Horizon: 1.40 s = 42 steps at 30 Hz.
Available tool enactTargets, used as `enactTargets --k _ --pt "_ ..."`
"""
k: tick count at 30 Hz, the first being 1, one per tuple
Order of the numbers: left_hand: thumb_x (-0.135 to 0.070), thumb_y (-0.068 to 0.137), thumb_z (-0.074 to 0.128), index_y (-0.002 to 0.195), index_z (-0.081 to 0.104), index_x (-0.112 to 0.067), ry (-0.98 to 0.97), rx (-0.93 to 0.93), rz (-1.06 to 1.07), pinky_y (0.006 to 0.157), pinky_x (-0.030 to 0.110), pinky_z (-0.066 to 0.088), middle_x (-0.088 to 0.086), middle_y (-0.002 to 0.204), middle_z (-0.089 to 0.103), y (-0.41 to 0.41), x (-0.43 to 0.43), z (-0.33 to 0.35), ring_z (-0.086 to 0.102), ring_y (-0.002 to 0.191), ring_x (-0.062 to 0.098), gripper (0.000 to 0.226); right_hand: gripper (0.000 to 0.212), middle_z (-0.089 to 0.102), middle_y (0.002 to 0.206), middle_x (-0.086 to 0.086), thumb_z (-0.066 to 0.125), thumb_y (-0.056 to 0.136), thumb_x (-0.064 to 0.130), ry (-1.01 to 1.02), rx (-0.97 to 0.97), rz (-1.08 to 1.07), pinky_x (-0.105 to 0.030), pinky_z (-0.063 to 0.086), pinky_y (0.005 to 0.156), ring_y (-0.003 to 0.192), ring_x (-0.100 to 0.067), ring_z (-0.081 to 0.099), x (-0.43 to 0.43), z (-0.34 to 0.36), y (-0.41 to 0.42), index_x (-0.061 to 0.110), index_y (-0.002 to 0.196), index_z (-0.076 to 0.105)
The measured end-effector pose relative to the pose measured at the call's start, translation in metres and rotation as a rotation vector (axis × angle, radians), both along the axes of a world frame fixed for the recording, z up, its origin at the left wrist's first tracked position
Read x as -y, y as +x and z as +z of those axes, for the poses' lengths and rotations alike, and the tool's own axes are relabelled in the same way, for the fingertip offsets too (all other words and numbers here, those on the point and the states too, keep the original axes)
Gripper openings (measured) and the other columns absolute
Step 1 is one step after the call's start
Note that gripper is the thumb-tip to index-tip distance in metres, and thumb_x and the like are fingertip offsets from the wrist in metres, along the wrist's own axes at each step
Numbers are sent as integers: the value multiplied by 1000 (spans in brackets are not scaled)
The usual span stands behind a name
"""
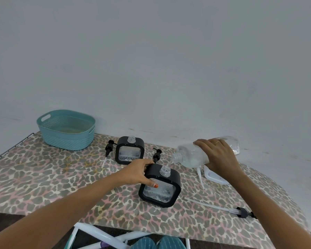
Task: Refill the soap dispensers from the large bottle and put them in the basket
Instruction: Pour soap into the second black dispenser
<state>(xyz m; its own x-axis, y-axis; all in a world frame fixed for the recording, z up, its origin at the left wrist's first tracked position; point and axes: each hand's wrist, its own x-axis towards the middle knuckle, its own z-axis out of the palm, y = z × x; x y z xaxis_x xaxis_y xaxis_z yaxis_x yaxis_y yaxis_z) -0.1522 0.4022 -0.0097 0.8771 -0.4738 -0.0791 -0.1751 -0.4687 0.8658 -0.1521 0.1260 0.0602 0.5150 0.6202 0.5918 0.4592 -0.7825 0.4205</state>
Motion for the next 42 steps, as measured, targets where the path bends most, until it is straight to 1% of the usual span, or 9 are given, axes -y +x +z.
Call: enactTargets --k 3,11,16,22,28,32,36,39,42 --pt "-17 63 84 116 54 -10 -18 -9 0 95 37 50 5 114 64 0 1 1 62 105 17 62 77 72 94 -4 93 35 14 -1 2 4 -35 54 65 69 -26 68 0 0 1 15 102 54" --pt "-18 62 84 117 54 -11 -17 -10 -1 95 37 50 5 114 64 1 2 0 62 106 17 62 76 72 94 -3 92 38 13 1 11 11 -34 53 65 69 -25 68 1 -3 -1 16 102 51" --pt "-19 63 84 119 53 -11 -11 -10 6 96 38 50 4 115 63 0 4 1 61 107 17 64 70 72 95 -3 92 40 18 5 2 -7 -35 54 65 70 -26 68 1 -8 -1 14 101 58" --pt "-22 61 85 121 53 -12 -17 -23 5 97 39 49 3 117 63 1 5 1 60 108 17 68 74 72 94 -1 91 41 18 28 -12 5 -30 52 63 68 -24 68 0 -17 -2 17 103 50" --pt "-18 65 83 113 53 -17 -43 -22 10 96 30 49 0 114 63 2 10 3 61 106 14 57 73 72 94 -1 90 44 27 75 -32 3 -29 51 61 68 -22 67 1 -23 -4 18 104 49" --pt "-19 65 83 118 52 -18 -29 -27 12 93 22 45 -5 113 61 6 15 3 58 107 11 61 74 71 95 -1 90 45 28 125 -58 -14 -30 51 62 69 -24 67 5 -27 -4 18 105 49" --pt "-23 64 83 123 50 -15 5 -21 5 101 27 43 -7 115 59 11 21 4 56 109 11 68 72 71 93 -1 90 46 28 189 -91 -32 -29 50 61 67 -24 66 9 -31 -4 18 104 49" --pt "-30 60 85 121 52 -17 18 -26 5 103 34 43 -5 118 61 17 25 2 56 112 14 70 70 70 90 -2 89 48 31 238 -122 -56 -29 49 58 66 -24 66 13 -33 -4 18 104 48" --pt "-24 64 83 117 53 -16 10 -31 -7 100 29 44 -4 113 62 20 33 4 58 108 12 62 63 70 89 -1 84 56 37 295 -157 -79 -28 48 57 67 -24 66 19 -34 -4 17 105 49"
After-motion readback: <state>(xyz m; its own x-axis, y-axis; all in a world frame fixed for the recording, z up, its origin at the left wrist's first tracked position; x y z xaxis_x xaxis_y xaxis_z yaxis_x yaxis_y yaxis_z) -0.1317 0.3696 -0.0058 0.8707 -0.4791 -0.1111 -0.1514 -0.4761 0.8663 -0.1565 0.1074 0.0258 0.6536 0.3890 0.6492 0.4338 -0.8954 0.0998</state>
